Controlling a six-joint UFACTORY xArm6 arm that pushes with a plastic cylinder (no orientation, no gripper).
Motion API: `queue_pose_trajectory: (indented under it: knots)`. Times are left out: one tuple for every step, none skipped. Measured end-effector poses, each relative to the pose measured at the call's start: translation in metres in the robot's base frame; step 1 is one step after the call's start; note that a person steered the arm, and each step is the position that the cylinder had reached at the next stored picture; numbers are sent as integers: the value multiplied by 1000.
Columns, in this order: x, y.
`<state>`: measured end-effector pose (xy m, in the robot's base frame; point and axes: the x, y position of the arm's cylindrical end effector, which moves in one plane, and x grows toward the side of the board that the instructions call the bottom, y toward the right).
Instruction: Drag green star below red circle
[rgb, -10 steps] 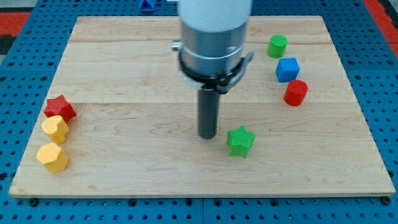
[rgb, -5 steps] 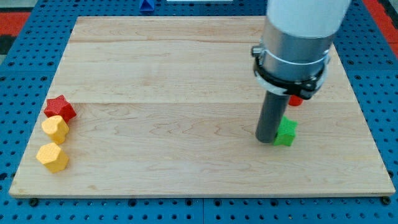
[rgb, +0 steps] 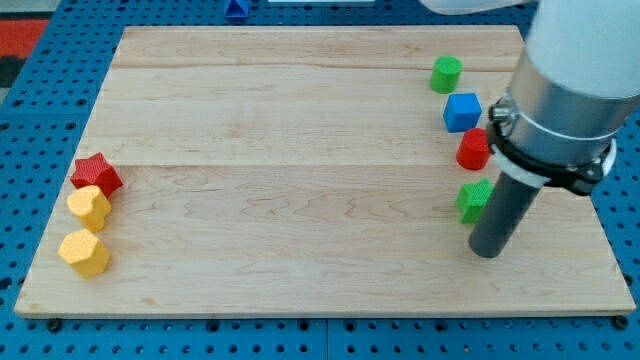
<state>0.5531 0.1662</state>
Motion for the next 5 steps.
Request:
queue_pose_trajectory:
  knots:
    - [-14,-9]
    - [-28,-6]
    - [-42,-6]
    - [-41,-6]
    - [-22,-76]
